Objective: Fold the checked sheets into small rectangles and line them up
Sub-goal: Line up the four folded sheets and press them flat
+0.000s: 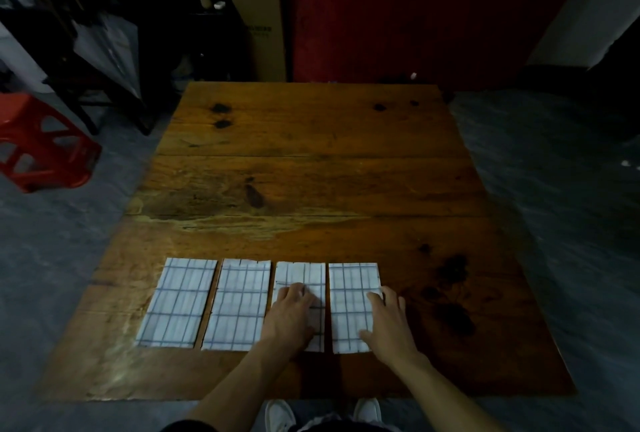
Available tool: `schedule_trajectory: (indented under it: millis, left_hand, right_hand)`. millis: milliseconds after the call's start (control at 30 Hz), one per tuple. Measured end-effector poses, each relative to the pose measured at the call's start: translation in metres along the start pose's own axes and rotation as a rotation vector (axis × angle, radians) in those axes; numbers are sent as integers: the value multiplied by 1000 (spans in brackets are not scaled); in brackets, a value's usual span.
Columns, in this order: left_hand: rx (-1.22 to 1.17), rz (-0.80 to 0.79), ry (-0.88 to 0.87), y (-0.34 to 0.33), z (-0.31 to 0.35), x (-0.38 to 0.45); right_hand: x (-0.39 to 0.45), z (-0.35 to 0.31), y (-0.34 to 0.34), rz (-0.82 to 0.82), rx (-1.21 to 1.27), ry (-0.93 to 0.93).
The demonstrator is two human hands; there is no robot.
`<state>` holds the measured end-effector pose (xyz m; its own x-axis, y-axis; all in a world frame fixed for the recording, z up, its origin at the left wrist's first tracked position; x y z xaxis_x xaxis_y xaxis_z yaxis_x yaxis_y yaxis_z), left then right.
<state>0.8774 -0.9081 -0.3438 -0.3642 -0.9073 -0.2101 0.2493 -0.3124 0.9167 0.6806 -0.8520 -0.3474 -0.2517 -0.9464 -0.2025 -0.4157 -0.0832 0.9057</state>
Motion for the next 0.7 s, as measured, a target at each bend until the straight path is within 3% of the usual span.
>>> schedule_trajectory:
  millis: [700]
  left_hand:
    - [38,16,-1,8,6,1]
  right_hand:
    - [-11,-6,-3,51,-5,-67]
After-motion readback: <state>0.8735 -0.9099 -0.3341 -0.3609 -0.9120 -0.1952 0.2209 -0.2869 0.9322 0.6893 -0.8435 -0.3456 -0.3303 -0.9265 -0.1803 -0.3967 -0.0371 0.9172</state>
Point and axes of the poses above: each hand's wrist, its own x-axis towards the middle knuckle, its own y-axis out of the back of the hand, z = x × y, the point moved 1 cm from there along x, towards the middle knuckle, and after that the axes turned 9 degrees about z, right-handed, at the moved point
